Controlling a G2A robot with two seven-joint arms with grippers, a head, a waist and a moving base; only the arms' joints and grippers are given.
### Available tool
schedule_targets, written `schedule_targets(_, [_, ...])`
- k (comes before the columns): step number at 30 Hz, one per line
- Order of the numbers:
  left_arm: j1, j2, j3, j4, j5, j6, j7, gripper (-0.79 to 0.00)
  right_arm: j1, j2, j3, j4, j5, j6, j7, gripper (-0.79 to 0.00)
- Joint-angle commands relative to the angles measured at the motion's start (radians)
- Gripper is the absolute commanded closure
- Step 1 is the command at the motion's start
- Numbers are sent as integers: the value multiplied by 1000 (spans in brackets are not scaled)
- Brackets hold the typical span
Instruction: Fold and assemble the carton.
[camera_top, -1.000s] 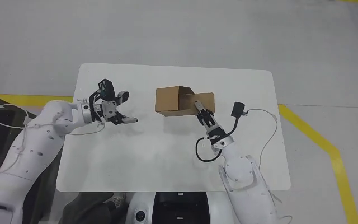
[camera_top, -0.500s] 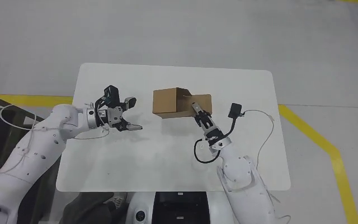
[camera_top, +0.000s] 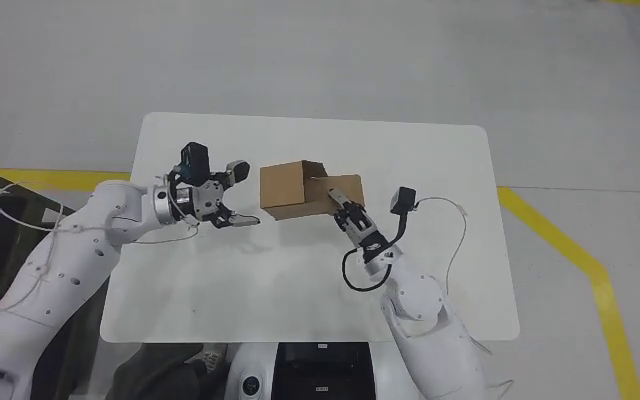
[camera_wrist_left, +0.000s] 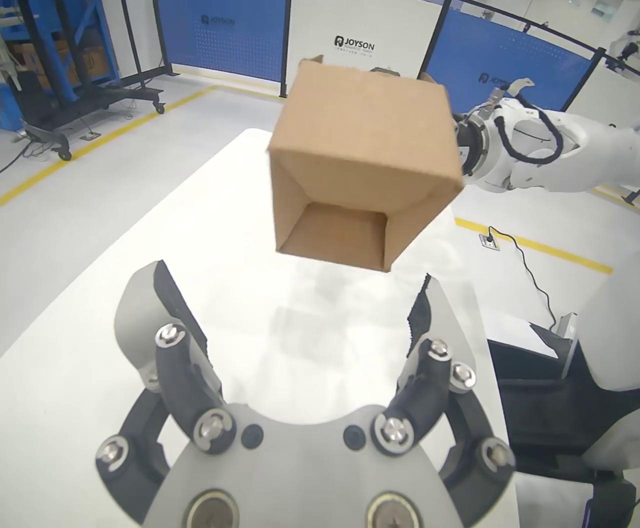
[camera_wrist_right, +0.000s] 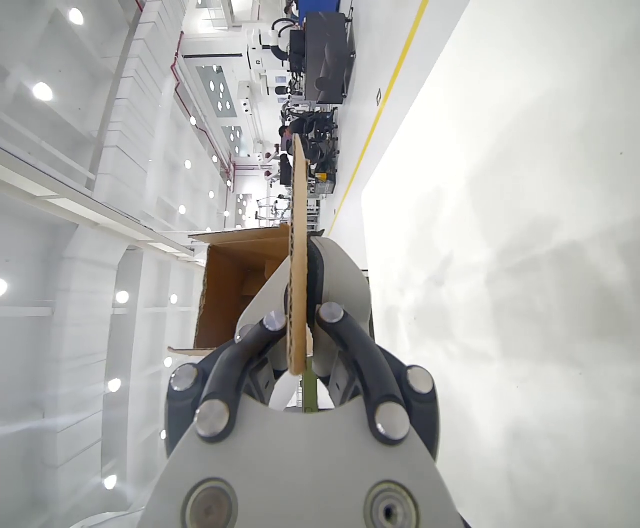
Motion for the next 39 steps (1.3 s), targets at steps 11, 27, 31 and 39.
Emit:
schedule_targets(11, [-40,16,94,-34,-16,0,82,-785,12,3,-29,33,97,-69,30,0])
schedule_targets(27, [-101,20,156,5,29,0,201,-785,18,13,-46,39,120,-58,31,0])
schedule_targets(31, [-105,20,171,7,50,0,221,-785,15,15,-50,33,117,-51,16,0])
schedule_targets(39, [-125,23,214,12,79,0,240,-785,11,19,-61,13,104,-30,-7,0])
